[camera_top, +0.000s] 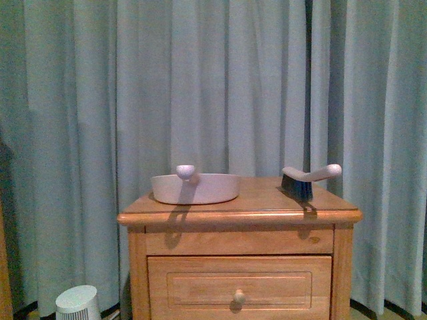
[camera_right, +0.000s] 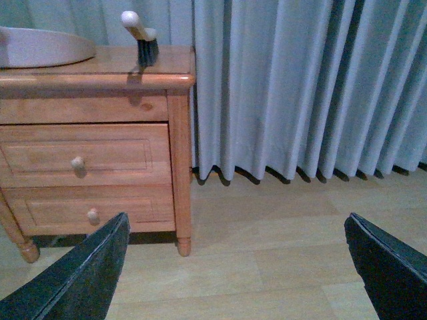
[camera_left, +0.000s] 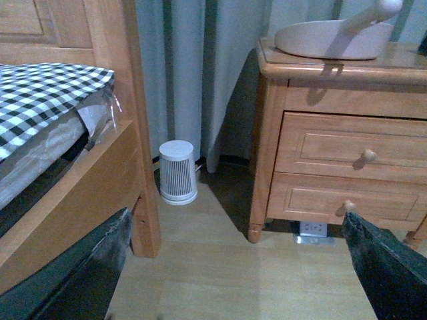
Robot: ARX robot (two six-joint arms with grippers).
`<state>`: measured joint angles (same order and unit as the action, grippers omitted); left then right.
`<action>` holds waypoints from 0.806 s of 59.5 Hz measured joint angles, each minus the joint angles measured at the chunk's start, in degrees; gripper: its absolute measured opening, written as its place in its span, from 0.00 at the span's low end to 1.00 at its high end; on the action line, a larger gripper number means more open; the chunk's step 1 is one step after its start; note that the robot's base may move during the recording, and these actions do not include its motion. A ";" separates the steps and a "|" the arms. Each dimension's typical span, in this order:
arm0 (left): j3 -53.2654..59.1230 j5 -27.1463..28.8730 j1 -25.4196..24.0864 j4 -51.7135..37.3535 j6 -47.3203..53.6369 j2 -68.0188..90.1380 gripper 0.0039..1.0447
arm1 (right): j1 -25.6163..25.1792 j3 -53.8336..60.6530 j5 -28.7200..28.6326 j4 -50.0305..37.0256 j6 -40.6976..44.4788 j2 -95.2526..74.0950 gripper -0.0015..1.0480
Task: Clean up trash
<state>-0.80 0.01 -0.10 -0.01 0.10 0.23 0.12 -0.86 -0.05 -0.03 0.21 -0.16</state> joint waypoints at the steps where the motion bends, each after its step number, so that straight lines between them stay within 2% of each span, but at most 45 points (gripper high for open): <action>1: 0.02 0.00 0.00 0.00 0.00 0.00 0.93 | 0.00 0.00 0.02 0.00 0.00 0.00 0.93; 48: 0.02 0.00 0.00 0.00 0.00 0.00 0.93 | 0.00 -0.02 0.09 0.07 0.00 0.00 0.93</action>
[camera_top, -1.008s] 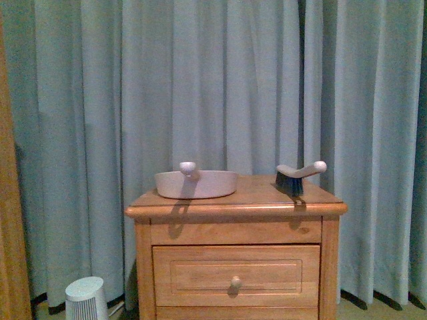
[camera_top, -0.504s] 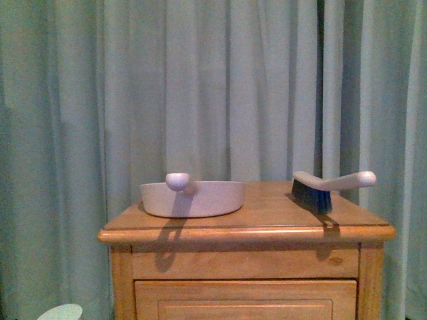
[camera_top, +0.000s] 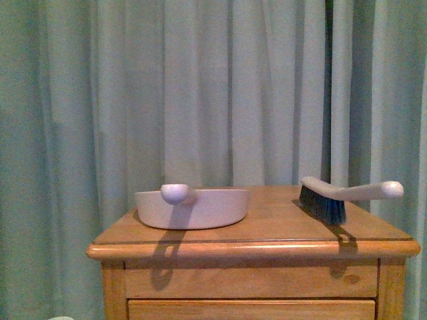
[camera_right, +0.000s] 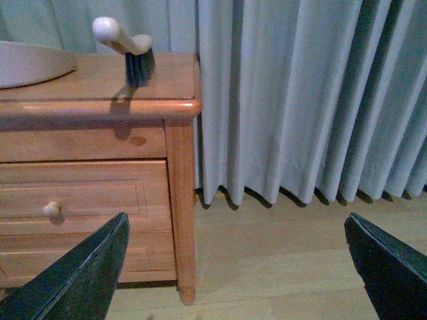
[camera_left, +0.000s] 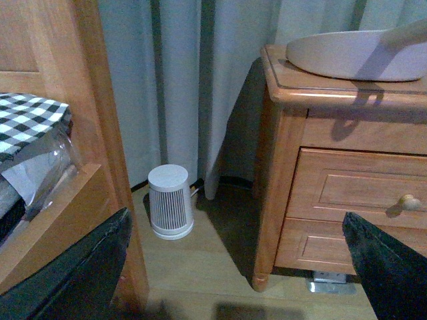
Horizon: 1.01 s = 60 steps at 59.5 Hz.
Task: Clean up trash
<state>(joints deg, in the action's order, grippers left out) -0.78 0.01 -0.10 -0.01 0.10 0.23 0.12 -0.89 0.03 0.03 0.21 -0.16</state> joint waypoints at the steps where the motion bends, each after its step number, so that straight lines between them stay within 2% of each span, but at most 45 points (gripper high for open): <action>1: 0.00 0.02 0.00 0.00 0.00 0.00 0.93 | 0.00 0.02 0.00 0.00 -0.02 0.00 0.93; 35: 0.00 0.02 0.00 0.00 0.00 0.00 0.93 | 0.00 0.02 -0.07 0.00 -0.13 0.00 0.93; 37: -0.87 -2.73 -0.70 2.73 -1.64 1.09 0.93 | 0.00 0.02 -0.07 0.00 -0.13 0.00 0.93; 39: -2.89 -7.58 -0.85 8.17 -4.96 3.93 0.93 | 0.00 0.00 -0.04 0.00 -0.13 0.00 0.93; 42: -4.42 -9.14 0.52 12.79 -7.78 8.13 0.93 | 0.00 0.00 -0.07 0.00 -0.13 0.00 0.93; 45: -5.27 -7.76 3.13 12.76 -8.83 12.55 0.93 | 0.00 0.02 -0.07 0.00 -0.13 0.00 0.93; 52: -11.43 -2.95 7.98 5.51 -7.89 25.68 0.93 | 0.00 0.00 -0.07 0.00 -0.13 0.00 0.93; 60: -23.61 0.33 10.23 0.57 -4.66 46.14 0.93 | 0.00 0.00 -0.07 0.00 -0.13 0.00 0.93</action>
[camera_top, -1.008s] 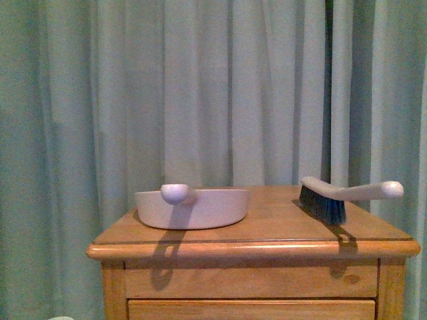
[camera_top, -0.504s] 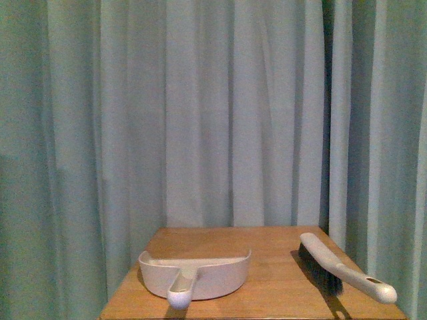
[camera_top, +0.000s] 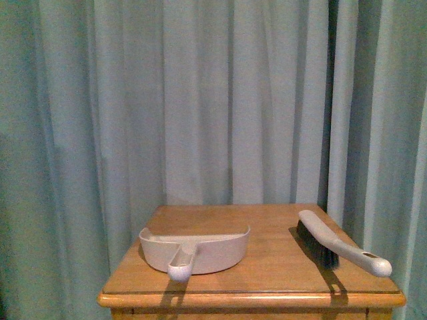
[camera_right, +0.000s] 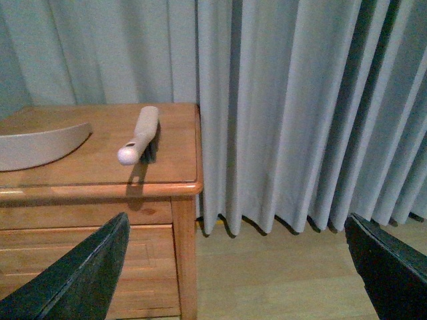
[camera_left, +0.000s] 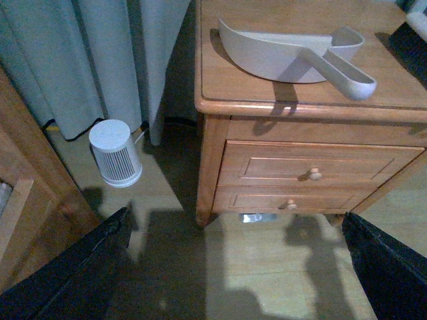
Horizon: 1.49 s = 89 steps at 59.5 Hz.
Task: Clean up trash
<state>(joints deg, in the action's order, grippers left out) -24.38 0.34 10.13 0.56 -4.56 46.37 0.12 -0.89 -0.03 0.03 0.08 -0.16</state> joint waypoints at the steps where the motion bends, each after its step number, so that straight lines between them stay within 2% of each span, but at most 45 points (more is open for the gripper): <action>1: -1.81 0.72 0.20 -0.07 0.50 2.69 0.93 | 0.00 0.00 0.00 0.00 -0.02 0.00 0.93; 7: -13.57 4.24 2.21 1.25 3.23 16.79 0.93 | 0.00 0.02 0.00 0.00 -0.02 0.00 0.93; 20: -35.71 10.56 8.26 8.92 5.79 35.30 0.93 | 0.00 0.00 0.00 0.00 -0.02 0.00 0.93; 41: -60.28 16.26 15.08 21.97 1.46 55.56 0.93 | 0.00 0.02 0.00 0.00 0.00 0.00 0.93; 64: -72.54 18.23 16.85 28.83 -5.07 69.02 0.93 | 0.00 0.00 0.00 0.00 -0.02 0.00 0.93; 89: -75.08 18.12 16.02 28.89 -5.53 75.84 0.93 | 0.00 0.02 0.00 0.00 -0.02 0.00 0.93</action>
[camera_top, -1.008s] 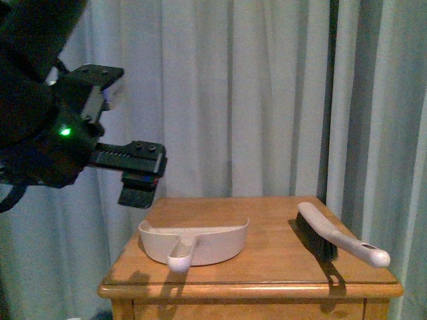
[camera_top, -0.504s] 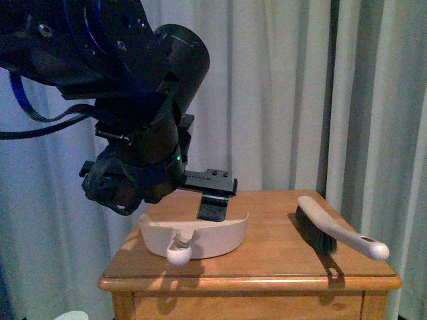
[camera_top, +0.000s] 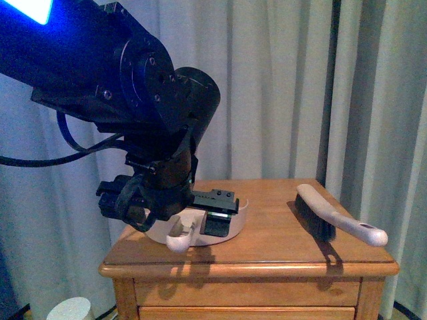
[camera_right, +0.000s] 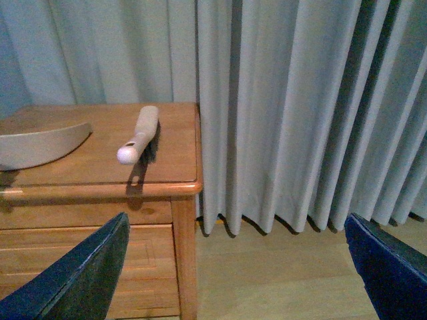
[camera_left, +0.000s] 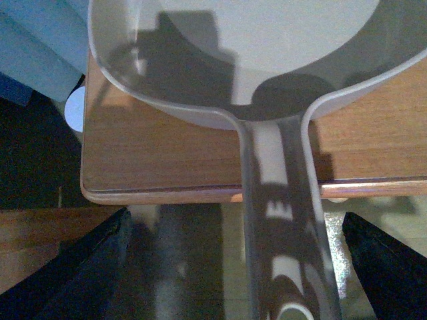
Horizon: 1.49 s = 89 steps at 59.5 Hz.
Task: Clean up trash
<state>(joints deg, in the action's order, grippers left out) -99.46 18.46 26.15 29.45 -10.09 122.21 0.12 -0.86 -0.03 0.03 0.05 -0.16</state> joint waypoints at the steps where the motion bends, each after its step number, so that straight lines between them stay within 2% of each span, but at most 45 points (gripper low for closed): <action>1: 0.00 -0.02 -0.04 -0.04 0.07 0.04 0.93 | 0.00 -0.02 0.00 0.00 0.02 0.00 0.93; 65: 4.09 -0.92 -2.23 -5.40 3.48 1.86 0.93 | 0.00 -0.02 0.00 0.00 0.02 0.00 0.93; 67: 4.17 -0.92 -2.23 -5.40 3.58 1.86 0.91 | 0.00 0.00 0.00 0.00 0.02 0.00 0.93; 78: 4.24 -0.85 -2.19 -5.44 3.87 1.86 0.63 | 0.00 -0.02 0.00 0.00 0.02 0.00 0.93; 89: 5.11 -0.83 -2.32 -6.60 4.24 1.84 0.60 | 0.00 -0.02 0.00 0.00 0.00 0.00 0.93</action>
<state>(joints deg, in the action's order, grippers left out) -94.35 17.63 23.84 22.85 -5.85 124.05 0.12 -0.89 -0.03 0.03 0.05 -0.16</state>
